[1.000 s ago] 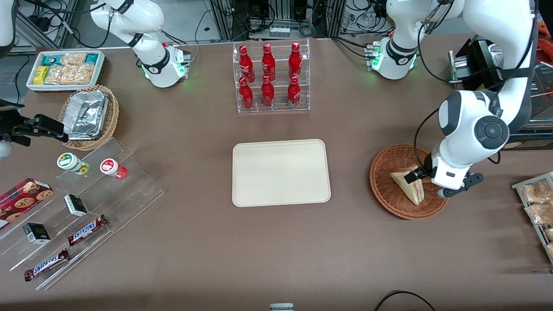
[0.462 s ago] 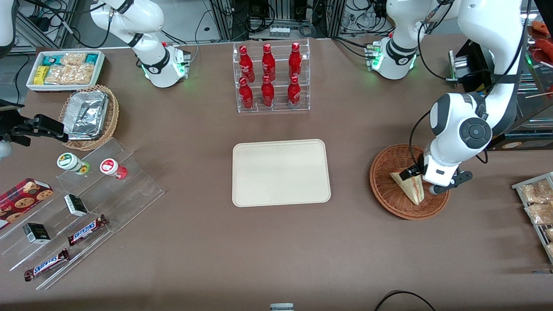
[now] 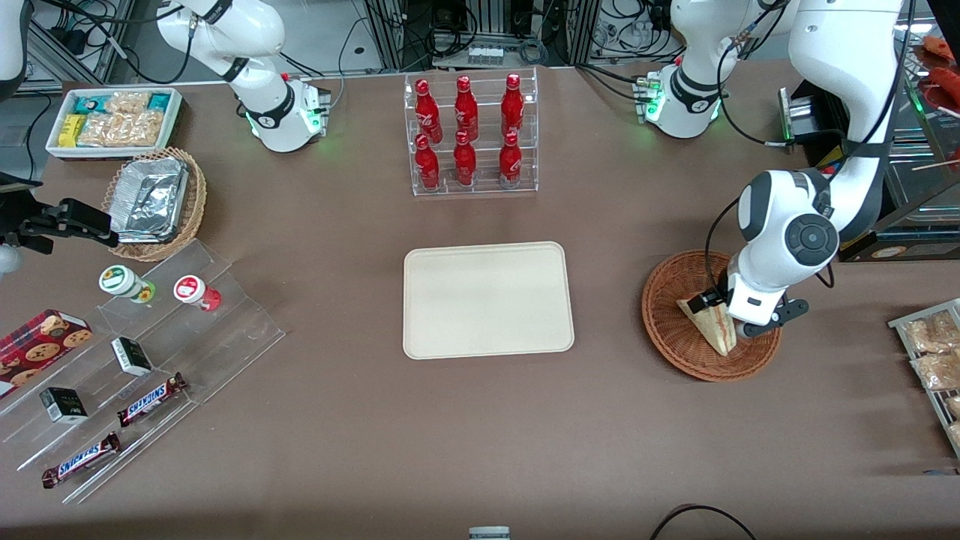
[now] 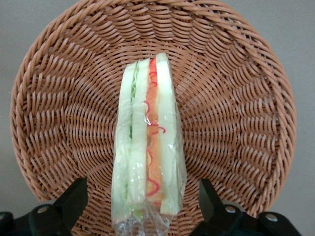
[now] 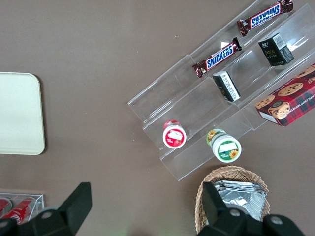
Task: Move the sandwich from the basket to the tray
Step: 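Close the left gripper on the sandwich's wrapped edge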
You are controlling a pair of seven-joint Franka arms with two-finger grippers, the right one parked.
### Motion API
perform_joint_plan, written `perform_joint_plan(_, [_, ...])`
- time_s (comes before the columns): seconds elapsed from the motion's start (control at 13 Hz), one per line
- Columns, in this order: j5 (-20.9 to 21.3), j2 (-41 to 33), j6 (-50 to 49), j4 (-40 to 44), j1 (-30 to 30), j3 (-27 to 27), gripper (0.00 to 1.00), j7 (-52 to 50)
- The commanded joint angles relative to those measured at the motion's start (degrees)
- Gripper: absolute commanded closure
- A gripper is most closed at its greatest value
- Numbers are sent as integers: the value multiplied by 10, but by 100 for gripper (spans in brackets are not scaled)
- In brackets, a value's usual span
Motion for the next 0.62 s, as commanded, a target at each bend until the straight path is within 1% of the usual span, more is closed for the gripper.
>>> perform_joint_plan(0.0, [24,5,17,-7,-2,2,35,-13])
perform_joint_plan(0.08, [24,5,16,-6,-1,2,63,-13])
perform_joint_plan(0.15, [24,5,14,-3,-1,2,86,-12])
perform_joint_plan(0.23, [24,4,13,-1,-1,2,100,-10])
perform_joint_plan(0.38, [24,1,1,11,-1,2,100,-10])
perform_joint_plan(0.54, [25,-6,-64,52,-3,2,100,-10])
